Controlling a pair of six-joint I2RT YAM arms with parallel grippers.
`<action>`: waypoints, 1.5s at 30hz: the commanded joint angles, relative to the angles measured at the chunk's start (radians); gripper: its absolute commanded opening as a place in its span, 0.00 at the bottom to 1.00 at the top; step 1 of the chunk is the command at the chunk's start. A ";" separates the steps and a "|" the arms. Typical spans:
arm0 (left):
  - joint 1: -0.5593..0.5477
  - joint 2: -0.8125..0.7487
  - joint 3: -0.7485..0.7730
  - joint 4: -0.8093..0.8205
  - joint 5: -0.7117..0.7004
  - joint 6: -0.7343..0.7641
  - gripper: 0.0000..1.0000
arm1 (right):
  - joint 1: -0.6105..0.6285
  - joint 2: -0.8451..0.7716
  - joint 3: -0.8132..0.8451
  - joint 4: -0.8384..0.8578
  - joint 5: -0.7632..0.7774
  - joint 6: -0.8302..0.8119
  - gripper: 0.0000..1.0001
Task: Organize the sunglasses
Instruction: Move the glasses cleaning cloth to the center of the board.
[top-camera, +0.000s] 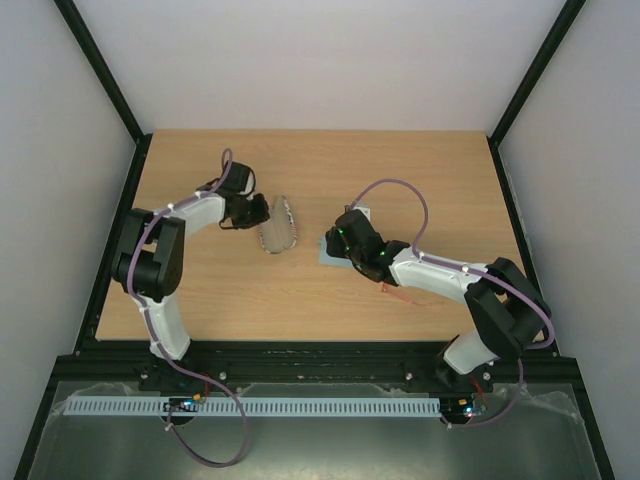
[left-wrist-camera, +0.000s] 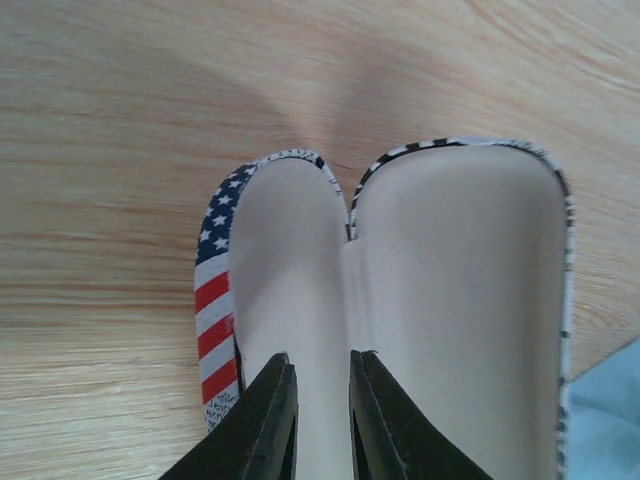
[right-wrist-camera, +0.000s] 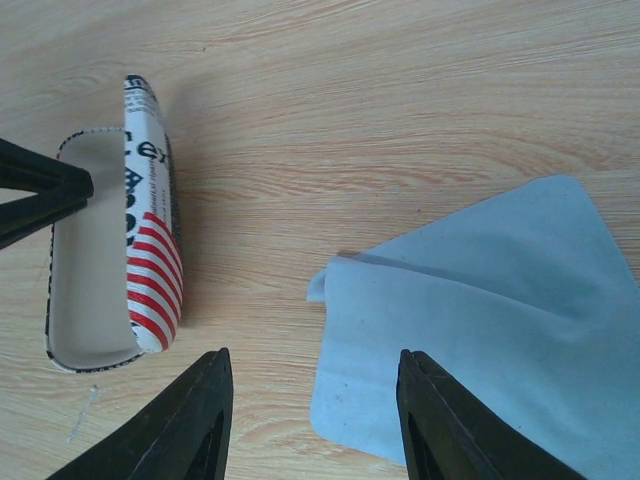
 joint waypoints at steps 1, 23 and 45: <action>0.002 -0.001 -0.035 -0.057 -0.076 0.005 0.18 | 0.004 -0.006 -0.008 0.001 0.027 0.002 0.45; -0.041 -0.031 -0.170 0.051 -0.026 -0.126 0.19 | 0.004 0.136 0.007 -0.023 -0.009 0.005 0.40; -0.028 -0.191 -0.221 0.103 0.086 -0.185 0.22 | 0.006 0.268 0.051 -0.053 -0.126 -0.097 0.37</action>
